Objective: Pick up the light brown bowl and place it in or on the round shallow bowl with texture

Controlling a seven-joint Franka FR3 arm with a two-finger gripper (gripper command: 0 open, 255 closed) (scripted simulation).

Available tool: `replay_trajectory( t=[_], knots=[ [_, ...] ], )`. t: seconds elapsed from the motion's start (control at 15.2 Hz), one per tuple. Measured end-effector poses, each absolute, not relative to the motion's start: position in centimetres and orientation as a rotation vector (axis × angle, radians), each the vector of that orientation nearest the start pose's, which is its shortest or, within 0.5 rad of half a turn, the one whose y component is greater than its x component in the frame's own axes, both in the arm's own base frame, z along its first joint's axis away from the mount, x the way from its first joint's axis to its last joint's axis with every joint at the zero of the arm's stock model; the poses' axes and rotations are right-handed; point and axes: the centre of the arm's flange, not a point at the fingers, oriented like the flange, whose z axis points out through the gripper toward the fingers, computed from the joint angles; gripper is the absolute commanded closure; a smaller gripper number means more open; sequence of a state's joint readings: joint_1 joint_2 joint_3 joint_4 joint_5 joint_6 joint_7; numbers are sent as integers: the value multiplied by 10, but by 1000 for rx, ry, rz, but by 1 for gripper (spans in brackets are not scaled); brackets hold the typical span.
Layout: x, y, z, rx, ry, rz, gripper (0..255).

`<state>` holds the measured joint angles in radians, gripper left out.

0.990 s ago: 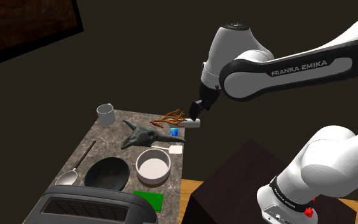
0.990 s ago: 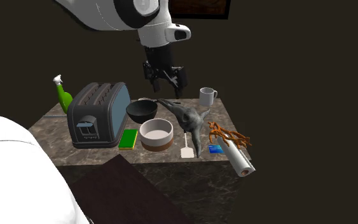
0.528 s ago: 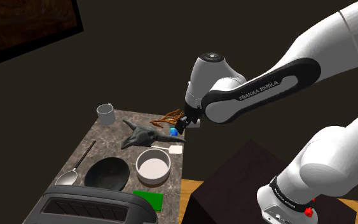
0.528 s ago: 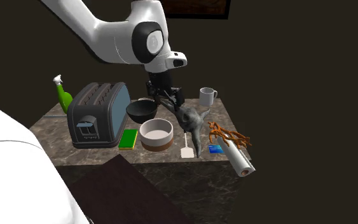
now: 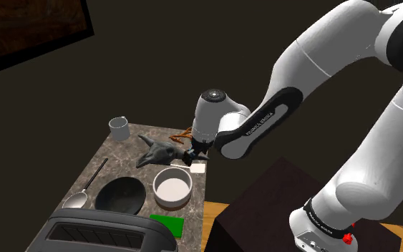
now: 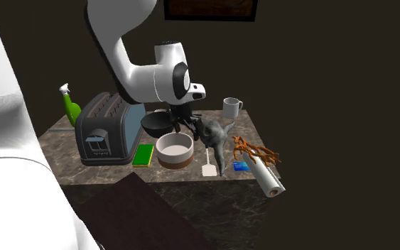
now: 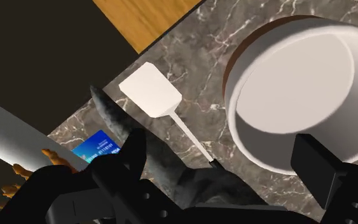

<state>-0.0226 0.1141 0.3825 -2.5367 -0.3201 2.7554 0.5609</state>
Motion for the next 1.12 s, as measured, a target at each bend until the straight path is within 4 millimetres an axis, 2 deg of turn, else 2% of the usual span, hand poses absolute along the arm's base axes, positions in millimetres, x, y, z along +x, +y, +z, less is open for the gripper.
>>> replay_trajectory(
  t=[0.4, 0.59, 0.86, 1.12],
  knots=[
    [459, 202, 175, -3160, -129, -234, 0],
    [462, 207, 152, -3161, -130, -234, 0],
    [468, 209, 130, -3161, -130, -234, 0],
    [468, 209, 123, -3161, -130, -235, 0]
  ],
)
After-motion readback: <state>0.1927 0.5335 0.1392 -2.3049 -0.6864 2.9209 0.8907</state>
